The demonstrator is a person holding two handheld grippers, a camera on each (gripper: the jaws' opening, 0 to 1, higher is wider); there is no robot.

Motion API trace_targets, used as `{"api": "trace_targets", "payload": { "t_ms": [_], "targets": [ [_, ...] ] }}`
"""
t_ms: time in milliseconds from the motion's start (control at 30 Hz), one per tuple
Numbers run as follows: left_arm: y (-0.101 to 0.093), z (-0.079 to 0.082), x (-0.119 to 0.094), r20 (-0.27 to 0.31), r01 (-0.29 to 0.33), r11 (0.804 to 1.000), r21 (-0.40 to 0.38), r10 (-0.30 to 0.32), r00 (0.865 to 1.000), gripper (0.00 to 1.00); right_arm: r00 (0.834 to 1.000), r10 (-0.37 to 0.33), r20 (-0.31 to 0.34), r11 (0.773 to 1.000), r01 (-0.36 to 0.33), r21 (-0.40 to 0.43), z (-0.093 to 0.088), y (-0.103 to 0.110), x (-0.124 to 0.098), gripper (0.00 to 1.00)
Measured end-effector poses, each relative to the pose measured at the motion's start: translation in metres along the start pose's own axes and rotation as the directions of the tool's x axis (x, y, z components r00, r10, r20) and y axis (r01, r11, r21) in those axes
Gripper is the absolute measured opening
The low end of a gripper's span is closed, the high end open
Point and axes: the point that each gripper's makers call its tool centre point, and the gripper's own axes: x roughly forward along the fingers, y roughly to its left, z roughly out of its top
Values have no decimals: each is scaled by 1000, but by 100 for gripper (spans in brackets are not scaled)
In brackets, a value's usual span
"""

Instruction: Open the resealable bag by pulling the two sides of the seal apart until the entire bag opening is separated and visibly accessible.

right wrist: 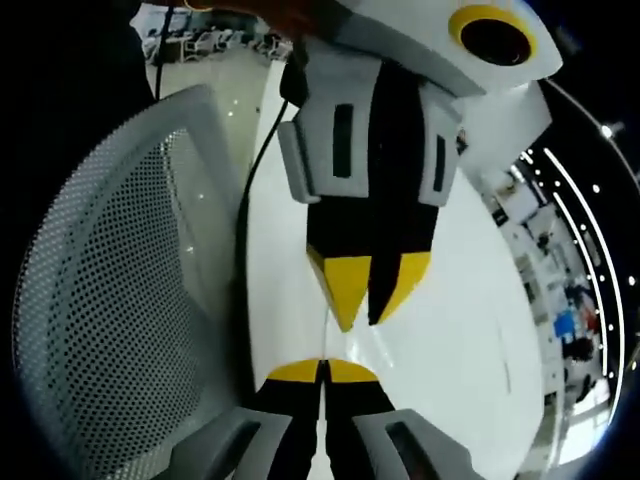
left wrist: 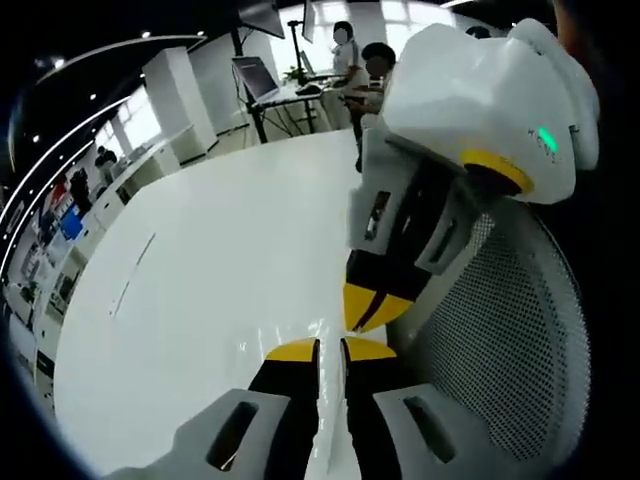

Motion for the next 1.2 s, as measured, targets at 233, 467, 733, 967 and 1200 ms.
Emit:
{"api": "trace_targets", "payload": {
  "t_ms": [233,467,733,967,1200],
  "targets": [
    [0,-11,1,-33,19,999,-47,-20,999,0,1000,-18,10,1000,18,-23,4,0,-1,0],
    [-8,-22,-1,-56,75,994,-75,-79,995,0,999,-31,26,999,32,-38,9,-1,-3,0],
    [-4,-34,-2,-89,71,990,-120,-82,993,3,999,-32,39,998,35,-61,14,-2,-1,0],
    [-8,-43,2,-119,64,985,-159,-83,989,0,998,-37,41,997,40,-71,16,-4,-1,0],
    [0,-45,1,-117,9,979,-202,-33,993,0,999,-37,32,997,39,-69,15,-3,0,0]
  ]
}}
